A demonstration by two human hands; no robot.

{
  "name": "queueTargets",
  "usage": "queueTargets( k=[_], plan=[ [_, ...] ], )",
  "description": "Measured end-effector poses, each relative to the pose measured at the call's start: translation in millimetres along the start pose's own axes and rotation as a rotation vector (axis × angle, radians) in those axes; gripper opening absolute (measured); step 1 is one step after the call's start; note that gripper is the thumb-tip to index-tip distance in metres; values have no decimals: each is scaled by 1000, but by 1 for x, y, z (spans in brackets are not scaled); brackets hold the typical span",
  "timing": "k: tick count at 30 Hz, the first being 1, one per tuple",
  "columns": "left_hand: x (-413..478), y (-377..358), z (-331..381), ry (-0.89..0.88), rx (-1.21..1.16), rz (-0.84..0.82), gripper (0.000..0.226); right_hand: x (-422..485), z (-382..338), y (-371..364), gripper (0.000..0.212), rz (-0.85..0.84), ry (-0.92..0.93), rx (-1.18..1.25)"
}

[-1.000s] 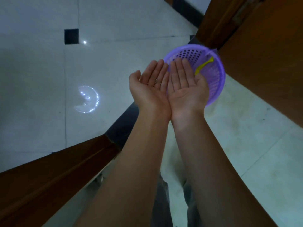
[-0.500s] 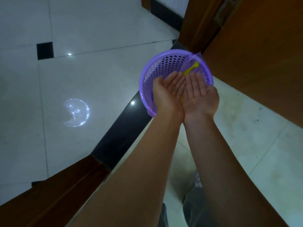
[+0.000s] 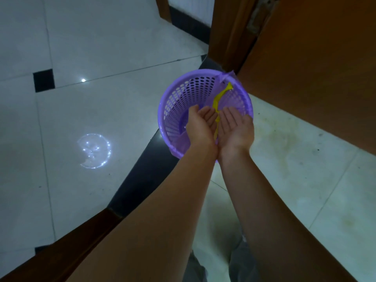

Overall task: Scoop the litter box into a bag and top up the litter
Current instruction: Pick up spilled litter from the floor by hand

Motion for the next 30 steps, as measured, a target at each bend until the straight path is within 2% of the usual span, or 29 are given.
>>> queueTargets(
  k=[4,7,11,14,17,20,25,30],
  plan=[
    [4,2,9,-171,215,54,32,-1,-16,2,37,43,176,-204],
    [-3,-6,14,-228,339,8,36,-1,-29,-1,27,26,293,-358],
    [-10,-17,20,-325,507,-84,42,6,-38,5,30,15,368,-523],
    [-8,-22,13,-301,618,-165,55,8,-43,16,32,24,383,-587],
    [-6,-24,10,-292,640,-196,51,7,-46,25,30,11,358,-599],
    [-8,-26,5,-271,661,-236,59,6,-47,33,31,17,336,-625],
    [-17,-24,4,-242,622,-195,40,1,-53,40,31,6,327,-660],
    [-23,-25,9,-291,655,-160,39,-2,-61,40,28,-35,332,-677]
  ],
)
Point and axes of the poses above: each hand's wrist, its own x-axis towards the middle knuckle, its own y-axis out of the back of the hand, z = x × y, the point moved 10 cm from there along x, towards the middle knuckle, and after that the axes turned 8 degrees about z, right-handed, at the moved point
